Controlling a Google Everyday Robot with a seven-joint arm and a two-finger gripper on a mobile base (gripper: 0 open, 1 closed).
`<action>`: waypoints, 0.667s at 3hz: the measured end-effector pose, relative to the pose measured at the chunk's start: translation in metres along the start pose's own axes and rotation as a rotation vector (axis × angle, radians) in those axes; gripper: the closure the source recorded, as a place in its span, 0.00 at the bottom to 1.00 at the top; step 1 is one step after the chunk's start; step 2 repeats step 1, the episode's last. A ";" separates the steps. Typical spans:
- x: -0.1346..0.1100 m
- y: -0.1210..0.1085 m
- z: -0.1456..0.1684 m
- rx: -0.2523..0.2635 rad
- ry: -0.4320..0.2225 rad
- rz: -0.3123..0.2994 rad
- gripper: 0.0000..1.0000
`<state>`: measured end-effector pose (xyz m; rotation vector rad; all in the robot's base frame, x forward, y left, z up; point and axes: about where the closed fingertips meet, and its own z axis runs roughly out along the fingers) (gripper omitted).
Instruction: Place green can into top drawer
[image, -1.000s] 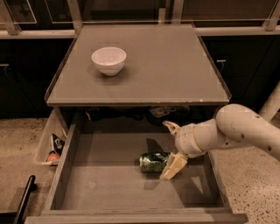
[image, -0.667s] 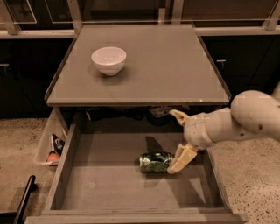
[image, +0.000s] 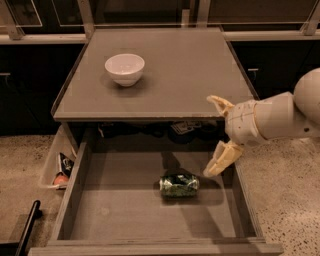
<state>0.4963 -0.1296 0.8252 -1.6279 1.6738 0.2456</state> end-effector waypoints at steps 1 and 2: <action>-0.002 -0.001 -0.001 0.004 0.000 -0.003 0.00; -0.002 -0.001 -0.001 0.004 0.000 -0.003 0.00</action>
Offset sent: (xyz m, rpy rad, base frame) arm 0.0000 0.0000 0.0000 0.0000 0.0000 0.0000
